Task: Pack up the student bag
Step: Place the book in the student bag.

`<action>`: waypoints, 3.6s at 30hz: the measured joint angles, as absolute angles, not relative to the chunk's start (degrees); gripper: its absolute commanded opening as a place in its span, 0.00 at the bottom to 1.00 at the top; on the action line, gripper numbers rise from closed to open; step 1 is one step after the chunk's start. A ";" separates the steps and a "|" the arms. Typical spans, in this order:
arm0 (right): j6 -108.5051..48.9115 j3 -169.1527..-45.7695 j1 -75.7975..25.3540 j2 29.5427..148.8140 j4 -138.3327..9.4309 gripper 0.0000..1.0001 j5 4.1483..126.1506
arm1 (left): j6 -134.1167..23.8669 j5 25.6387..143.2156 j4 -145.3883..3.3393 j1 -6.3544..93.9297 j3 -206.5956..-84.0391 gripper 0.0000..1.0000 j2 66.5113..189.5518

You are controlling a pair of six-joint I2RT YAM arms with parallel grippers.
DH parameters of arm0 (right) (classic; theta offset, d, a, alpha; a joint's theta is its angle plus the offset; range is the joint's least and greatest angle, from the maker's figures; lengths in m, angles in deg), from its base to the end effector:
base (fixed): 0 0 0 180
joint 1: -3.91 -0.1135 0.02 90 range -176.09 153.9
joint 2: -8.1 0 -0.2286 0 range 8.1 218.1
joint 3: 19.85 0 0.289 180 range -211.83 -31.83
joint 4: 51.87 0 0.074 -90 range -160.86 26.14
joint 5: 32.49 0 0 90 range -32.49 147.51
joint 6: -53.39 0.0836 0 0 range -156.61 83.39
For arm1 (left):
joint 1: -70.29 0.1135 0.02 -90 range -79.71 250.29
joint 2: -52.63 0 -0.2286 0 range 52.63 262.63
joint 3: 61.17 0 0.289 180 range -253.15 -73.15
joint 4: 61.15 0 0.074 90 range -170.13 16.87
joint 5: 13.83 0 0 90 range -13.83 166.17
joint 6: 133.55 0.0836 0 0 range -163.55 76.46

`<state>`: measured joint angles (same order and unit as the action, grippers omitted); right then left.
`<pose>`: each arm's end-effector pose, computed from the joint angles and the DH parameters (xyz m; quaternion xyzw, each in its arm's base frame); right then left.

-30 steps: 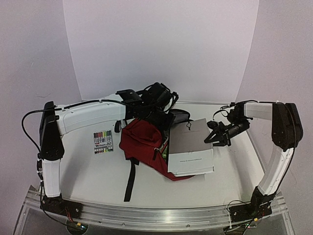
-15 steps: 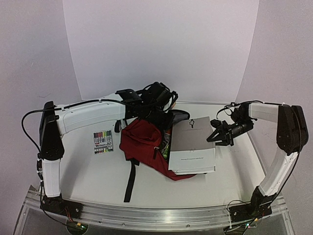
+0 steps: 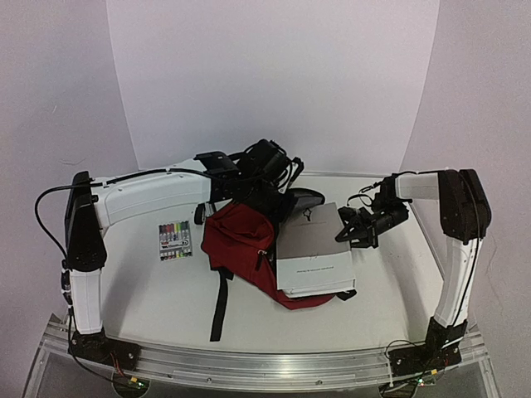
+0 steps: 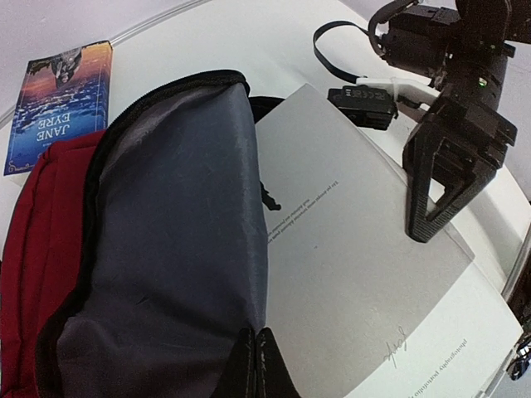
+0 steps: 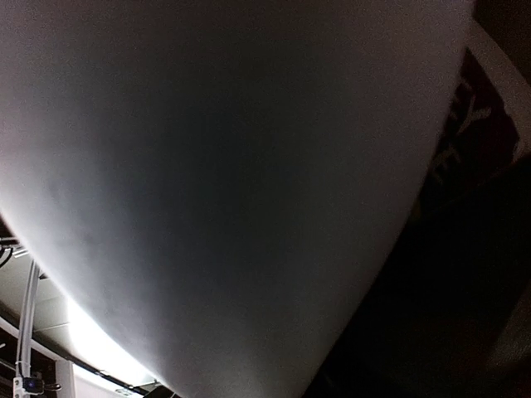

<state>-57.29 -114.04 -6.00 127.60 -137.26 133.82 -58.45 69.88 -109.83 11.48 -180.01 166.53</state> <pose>0.3413 0.1421 0.1012 0.0970 -0.7754 -0.6183 0.0836 0.2740 -0.4350 0.2388 0.3233 0.8597 -0.1949 0.3441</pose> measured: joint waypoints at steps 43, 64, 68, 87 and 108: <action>17.27 -90.32 -7.97 114.16 -56.71 0.00 130.51 | -61.56 74.08 -109.81 12.63 -176.41 0.00 163.10; -6.01 -99.71 -7.91 115.82 -77.71 0.00 124.24 | -54.85 73.09 -113.12 12.73 -177.55 0.00 162.35; -8.48 -101.72 -7.91 116.13 -79.38 0.00 123.85 | -52.00 71.83 -114.65 12.73 -178.80 0.00 161.88; 19.87 -97.39 -15.99 118.89 -49.20 0.00 122.90 | -55.85 77.10 -113.97 13.14 -180.02 0.00 162.35; 10.49 -101.84 -21.23 126.02 -52.38 0.00 125.11 | -58.80 77.43 -110.68 12.78 -174.17 0.00 159.96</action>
